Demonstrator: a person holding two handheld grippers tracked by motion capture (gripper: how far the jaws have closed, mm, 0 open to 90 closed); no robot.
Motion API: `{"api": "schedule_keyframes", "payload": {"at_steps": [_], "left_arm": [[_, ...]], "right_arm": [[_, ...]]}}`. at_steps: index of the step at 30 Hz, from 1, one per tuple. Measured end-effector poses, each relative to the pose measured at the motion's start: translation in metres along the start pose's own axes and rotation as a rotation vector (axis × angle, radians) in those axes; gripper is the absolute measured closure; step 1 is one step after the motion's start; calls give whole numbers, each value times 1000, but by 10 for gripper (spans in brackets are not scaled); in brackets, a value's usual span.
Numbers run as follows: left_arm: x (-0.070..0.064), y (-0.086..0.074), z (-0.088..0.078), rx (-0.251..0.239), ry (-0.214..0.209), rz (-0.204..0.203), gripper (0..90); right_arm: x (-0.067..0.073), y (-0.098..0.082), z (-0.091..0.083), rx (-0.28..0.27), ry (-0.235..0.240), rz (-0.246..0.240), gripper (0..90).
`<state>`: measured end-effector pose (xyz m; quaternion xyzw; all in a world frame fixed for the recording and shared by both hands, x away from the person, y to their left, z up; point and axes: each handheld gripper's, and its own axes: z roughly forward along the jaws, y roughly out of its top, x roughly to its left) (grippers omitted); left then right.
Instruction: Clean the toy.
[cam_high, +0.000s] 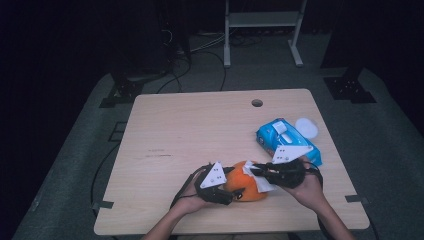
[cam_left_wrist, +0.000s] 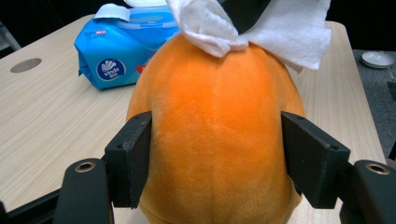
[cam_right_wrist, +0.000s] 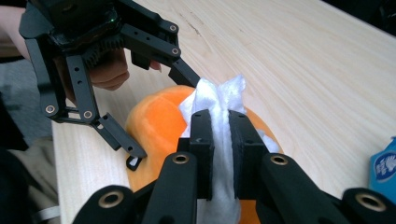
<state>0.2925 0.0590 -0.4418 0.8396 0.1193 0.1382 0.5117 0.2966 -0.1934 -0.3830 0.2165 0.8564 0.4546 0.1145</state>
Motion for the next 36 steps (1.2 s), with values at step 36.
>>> {"api": "schedule_keyframes", "payload": {"at_steps": [36], "left_arm": [[6, -9, -3, 24, -13, -56, 246]], "right_arm": [[-9, -12, -11, 16, -28, 52, 803]]}}
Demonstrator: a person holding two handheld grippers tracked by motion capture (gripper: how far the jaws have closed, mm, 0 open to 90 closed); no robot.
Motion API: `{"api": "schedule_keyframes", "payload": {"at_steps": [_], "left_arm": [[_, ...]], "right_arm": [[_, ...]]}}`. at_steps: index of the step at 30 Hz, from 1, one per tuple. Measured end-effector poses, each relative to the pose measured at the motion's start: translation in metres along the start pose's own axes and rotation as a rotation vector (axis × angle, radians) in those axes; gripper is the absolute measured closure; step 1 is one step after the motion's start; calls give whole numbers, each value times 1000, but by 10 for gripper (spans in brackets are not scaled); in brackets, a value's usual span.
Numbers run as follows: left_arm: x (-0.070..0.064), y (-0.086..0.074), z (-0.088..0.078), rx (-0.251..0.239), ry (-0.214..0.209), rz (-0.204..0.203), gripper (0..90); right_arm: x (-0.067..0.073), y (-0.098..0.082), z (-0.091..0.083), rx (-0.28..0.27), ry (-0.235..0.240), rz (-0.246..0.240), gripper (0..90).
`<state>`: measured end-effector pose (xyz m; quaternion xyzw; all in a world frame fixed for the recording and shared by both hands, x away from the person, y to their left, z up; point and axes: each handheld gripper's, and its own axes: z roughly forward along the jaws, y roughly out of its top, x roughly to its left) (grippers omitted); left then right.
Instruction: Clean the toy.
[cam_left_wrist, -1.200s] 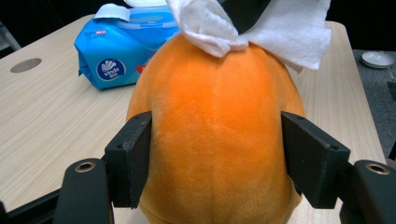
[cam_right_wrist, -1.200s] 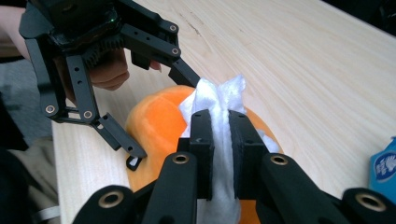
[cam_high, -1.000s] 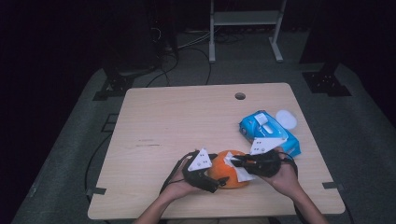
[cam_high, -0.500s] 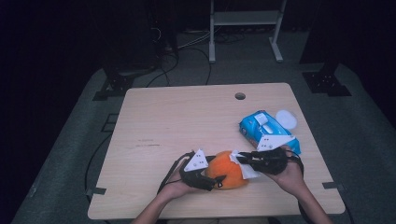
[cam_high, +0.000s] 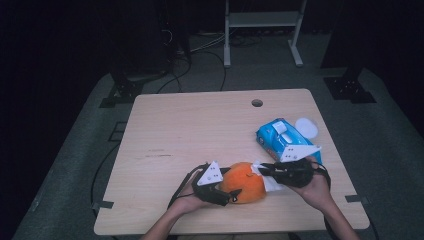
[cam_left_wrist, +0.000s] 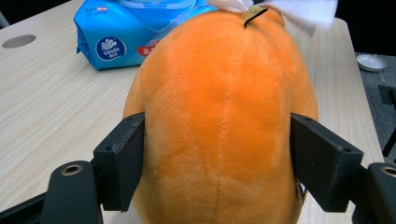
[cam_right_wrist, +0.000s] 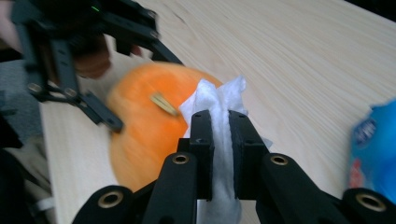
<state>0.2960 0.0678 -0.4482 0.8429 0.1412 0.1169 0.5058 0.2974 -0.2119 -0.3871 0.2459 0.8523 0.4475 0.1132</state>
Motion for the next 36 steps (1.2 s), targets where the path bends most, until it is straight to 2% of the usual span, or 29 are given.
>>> {"api": "schedule_keyframes", "payload": {"at_steps": [2, 4, 7, 9, 12, 14, 21, 24, 30, 33, 36], "left_arm": [[0, 1, 0, 8, 4, 5, 246], [0, 0, -1, 8, 1, 4, 247], [0, 0, -1, -1, -4, -1, 248], [1, 0, -1, 1, -5, 0, 248], [2, -1, -1, -2, -7, -10, 248], [3, -2, -2, -1, -8, -16, 248], [2, -1, -2, 2, -4, -11, 247], [1, -1, -2, 4, -2, -8, 247], [2, -1, -1, 0, -5, -22, 246], [2, -1, -1, 2, -3, -14, 246], [1, 0, -1, 3, -1, -10, 246]], "right_arm": [[5, 5, 2, -11, 34, -18, 802], [8, 6, 4, 2, 27, -36, 802], [2, 1, 2, -1, 36, -7, 802], [-6, -6, -2, -6, 41, 30, 803], [-16, -13, -6, 6, 15, 58, 803], [-20, -16, -7, 6, 17, 70, 803], [-11, -7, -9, -25, 50, 43, 803], [-12, -8, -10, -36, 65, 57, 803], [-15, -7, -14, -86, 134, 84, 803], [-11, -6, -8, -59, 131, 63, 803], [-11, -8, -5, -22, 100, 47, 802]]}}
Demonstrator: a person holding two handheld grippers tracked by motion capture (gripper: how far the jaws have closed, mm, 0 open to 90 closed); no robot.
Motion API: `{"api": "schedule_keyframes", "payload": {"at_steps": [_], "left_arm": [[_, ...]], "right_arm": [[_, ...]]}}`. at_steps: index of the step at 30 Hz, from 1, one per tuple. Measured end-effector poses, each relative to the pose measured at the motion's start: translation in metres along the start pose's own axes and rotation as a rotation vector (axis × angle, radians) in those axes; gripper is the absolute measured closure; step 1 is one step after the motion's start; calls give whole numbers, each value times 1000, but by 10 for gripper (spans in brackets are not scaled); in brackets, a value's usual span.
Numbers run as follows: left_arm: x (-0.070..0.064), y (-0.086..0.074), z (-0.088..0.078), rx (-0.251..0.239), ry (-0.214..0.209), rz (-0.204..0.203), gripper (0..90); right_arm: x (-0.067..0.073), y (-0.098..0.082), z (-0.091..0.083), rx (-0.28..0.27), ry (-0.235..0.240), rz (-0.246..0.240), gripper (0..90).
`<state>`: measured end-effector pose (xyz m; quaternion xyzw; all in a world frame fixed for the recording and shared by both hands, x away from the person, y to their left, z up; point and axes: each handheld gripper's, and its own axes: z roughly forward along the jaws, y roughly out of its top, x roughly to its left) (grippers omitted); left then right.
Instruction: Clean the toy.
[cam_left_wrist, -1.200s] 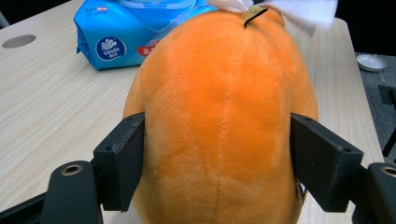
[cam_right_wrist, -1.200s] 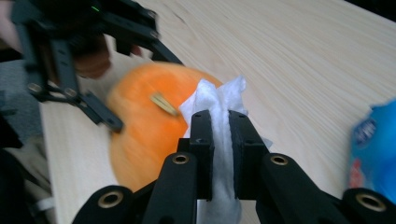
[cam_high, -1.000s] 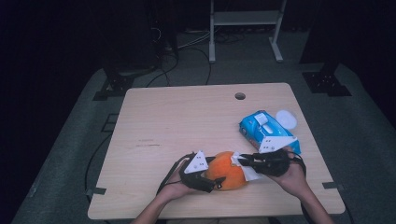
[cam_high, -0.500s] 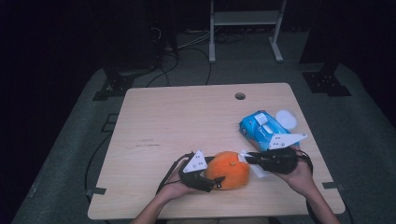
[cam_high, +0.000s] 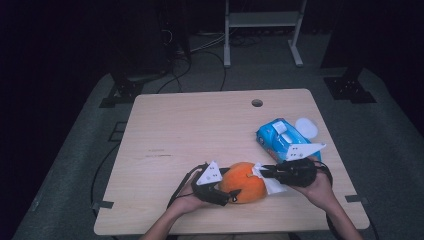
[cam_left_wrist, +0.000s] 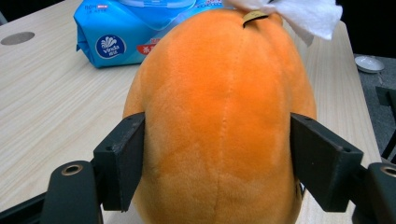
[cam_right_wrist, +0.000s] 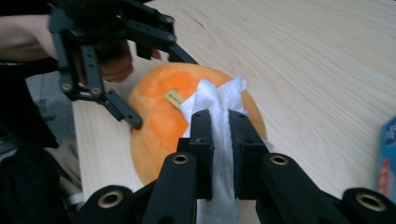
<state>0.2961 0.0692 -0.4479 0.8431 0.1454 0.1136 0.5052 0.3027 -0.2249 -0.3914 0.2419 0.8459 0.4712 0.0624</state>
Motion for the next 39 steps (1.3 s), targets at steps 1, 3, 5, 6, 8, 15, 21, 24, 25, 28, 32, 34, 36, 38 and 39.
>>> {"api": "schedule_keyframes", "payload": {"at_steps": [1, 3, 5, 6, 8, 15, 21, 24, 25, 28, 32, 34, 36, 38, 39], "left_arm": [[0, 0, 0, 2, 1, 4, 246], [-1, 0, 0, 6, 0, 7, 246], [-1, 1, 0, 6, 0, 9, 246], [-2, 2, 1, 4, 4, 10, 246], [-3, 3, 2, 11, 8, 15, 242], [-8, 6, 4, 11, 15, 32, 233], [-4, 3, 2, 3, 3, 11, 234], [-3, 3, 3, -1, 2, 4, 234], [-3, 3, 3, 1, 0, 6, 233], [-5, 5, 5, 6, 10, 10, 230], [-9, 8, 6, 10, 17, 15, 225], [-11, 9, 7, 13, 19, 24, 224], [-11, 9, 7, 23, 22, 31, 219], [-8, 7, 6, 13, 13, 16, 223], [-7, 6, 6, 12, 12, 10, 225]], "right_arm": [[-2, -1, -1, 3, -14, 5, 803], [-7, -5, -4, 18, -56, 15, 803], [-10, -8, -5, 11, -49, 35, 803], [-9, -8, -5, 12, -46, 33, 803], [-4, -3, -2, 9, -41, 10, 803], [24, 15, 10, 6, 23, -88, 802], [18, 12, 7, 33, -27, -91, 803], [4, 3, 1, 24, -37, -30, 803], [2, 1, -1, 23, -36, -22, 803], [7, 4, -1, 20, -31, -36, 804], [26, 15, 13, 23, 18, -99, 804], [39, 20, 24, 41, 34, -140, 803], [51, 24, 35, 82, 9, -203, 803], [54, 25, 38, 94, -9, -234, 804], [52, 25, 37, 91, -14, -229, 804]]}}
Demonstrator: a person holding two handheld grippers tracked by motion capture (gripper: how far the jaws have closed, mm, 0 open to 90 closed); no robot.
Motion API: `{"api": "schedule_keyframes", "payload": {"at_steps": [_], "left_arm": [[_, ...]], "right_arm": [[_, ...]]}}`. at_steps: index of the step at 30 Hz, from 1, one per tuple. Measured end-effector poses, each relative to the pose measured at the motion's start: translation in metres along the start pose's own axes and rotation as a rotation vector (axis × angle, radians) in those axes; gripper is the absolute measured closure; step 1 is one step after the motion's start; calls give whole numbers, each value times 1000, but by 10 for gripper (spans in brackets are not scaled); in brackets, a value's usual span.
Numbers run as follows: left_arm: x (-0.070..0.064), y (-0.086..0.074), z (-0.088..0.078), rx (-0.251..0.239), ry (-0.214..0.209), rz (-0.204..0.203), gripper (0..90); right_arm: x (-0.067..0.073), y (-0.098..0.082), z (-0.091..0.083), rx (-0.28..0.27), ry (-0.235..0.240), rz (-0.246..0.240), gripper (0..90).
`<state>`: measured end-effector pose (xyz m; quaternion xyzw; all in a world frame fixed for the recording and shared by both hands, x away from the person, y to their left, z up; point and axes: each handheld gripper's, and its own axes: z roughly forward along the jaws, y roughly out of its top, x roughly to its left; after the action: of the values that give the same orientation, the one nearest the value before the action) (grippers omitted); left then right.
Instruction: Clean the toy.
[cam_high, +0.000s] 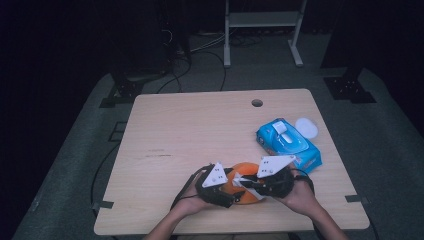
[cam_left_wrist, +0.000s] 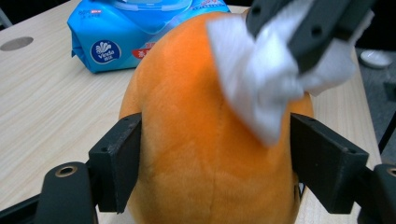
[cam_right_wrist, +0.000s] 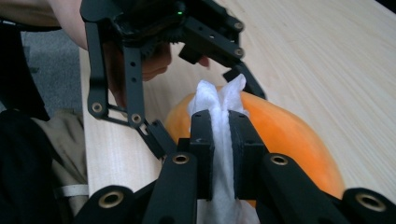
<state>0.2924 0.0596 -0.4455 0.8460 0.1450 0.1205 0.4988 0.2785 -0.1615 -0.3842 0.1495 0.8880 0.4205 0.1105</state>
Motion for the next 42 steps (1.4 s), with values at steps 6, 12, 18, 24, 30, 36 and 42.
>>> {"api": "schedule_keyframes", "payload": {"at_steps": [6, 12, 18, 24, 30, 36, 42], "left_arm": [[1, 0, 1, -8, -2, 3, 228], [-2, 0, 0, -4, -6, 27, 227], [7, 7, -8, -26, -57, -81, 118], [4, 3, 0, -6, -53, -106, 165], [-5, 12, -4, -109, 87, 92, 381], [11, 6, -4, -86, 5, -29, 192], [19, -4, -6, -43, -36, -130, 173]], "right_arm": [[-21, -16, -24, -30, -78, 79, 803], [-46, -39, -37, -34, -78, 194, 803], [-45, -44, -34, -32, -7, 211, 803], [-43, -41, -30, -34, 39, 209, 802], [-41, -32, -38, -88, -6, 211, 804], [-41, -33, -27, -84, -2, 217, 803], [-36, -35, -21, -90, 48, 244, 803]]}}
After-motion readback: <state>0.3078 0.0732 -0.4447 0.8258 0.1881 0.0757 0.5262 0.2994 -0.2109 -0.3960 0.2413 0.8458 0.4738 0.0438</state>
